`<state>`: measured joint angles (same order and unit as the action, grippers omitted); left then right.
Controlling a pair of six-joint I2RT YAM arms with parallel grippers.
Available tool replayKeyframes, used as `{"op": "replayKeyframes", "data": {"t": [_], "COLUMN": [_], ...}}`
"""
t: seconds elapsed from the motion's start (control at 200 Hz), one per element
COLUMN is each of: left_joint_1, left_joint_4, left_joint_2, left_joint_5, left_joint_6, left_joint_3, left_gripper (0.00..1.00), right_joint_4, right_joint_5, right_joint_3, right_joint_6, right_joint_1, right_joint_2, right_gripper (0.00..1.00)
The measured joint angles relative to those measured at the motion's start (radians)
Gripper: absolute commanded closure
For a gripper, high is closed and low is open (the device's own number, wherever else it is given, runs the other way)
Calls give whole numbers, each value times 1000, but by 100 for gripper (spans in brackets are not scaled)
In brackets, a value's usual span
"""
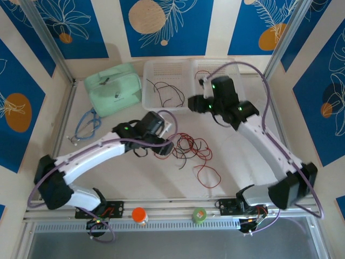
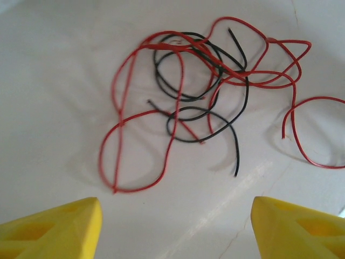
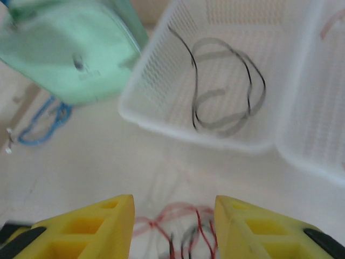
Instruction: Untangle the cables
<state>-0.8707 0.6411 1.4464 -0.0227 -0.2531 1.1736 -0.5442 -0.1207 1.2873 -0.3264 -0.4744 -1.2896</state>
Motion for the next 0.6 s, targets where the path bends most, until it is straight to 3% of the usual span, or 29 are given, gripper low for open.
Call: {"op": "replayKeyframes", "data": {"t": [0.275,0.42,0.6], "left_joint_1": [-23,-23,-23], "left_joint_4": [-174,-225,-296], "left_joint_2": [343,421,446], "left_joint_5": [-22,-84,-140], "left_joint_6": [34,58,78], "left_joint_3": [19,48,72], "left_gripper": [42,48,52], "right_joint_4": [-72,-95,-102], "right_joint_5": [-34,-42,-41], "right_joint_3": [-303,-375,-413], "right_joint_6": [-91,-128,-154], "right_joint_1": [-2,0,1], "right_joint_2": [332,443,468], "right_gripper": [58,58,59]}}
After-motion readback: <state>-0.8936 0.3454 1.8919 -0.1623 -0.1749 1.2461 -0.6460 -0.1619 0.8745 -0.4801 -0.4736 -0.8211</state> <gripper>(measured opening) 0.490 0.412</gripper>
